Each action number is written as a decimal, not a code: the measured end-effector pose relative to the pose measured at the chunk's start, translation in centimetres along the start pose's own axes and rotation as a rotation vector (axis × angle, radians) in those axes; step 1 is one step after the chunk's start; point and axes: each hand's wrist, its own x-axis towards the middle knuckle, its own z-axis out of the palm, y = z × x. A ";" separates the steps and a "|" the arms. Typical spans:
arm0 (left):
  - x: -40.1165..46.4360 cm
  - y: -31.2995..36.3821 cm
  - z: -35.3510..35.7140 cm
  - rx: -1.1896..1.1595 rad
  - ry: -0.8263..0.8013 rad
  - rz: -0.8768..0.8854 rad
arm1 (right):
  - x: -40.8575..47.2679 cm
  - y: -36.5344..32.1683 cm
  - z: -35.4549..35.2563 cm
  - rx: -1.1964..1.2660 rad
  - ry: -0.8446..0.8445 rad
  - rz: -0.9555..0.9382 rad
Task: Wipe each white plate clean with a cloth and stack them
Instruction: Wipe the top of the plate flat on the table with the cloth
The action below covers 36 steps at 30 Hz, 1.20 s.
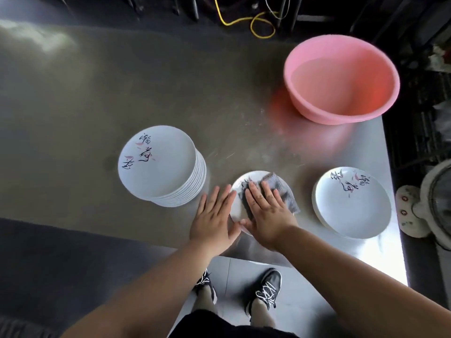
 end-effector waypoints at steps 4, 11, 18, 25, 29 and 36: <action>0.0 0.2 0.0 0.019 -0.036 -0.011 | -4.9 -0.4 2.0 -0.085 0.016 -0.187; 0.2 0.0 0.1 0.067 -0.048 0.006 | -1.0 1.9 -1.0 -0.117 -0.033 0.083; 0.2 0.1 0.2 0.079 -0.035 0.006 | -6.7 0.4 1.7 -0.124 -0.062 -0.138; 0.2 0.0 0.0 0.089 -0.056 -0.007 | -1.7 2.4 -1.1 -0.092 -0.022 0.111; 0.1 0.0 0.0 0.112 -0.065 -0.011 | -6.1 0.0 1.0 -0.040 -0.044 0.025; 0.2 0.4 -0.5 0.100 -0.072 -0.019 | -3.3 2.7 0.1 -0.062 -0.034 0.190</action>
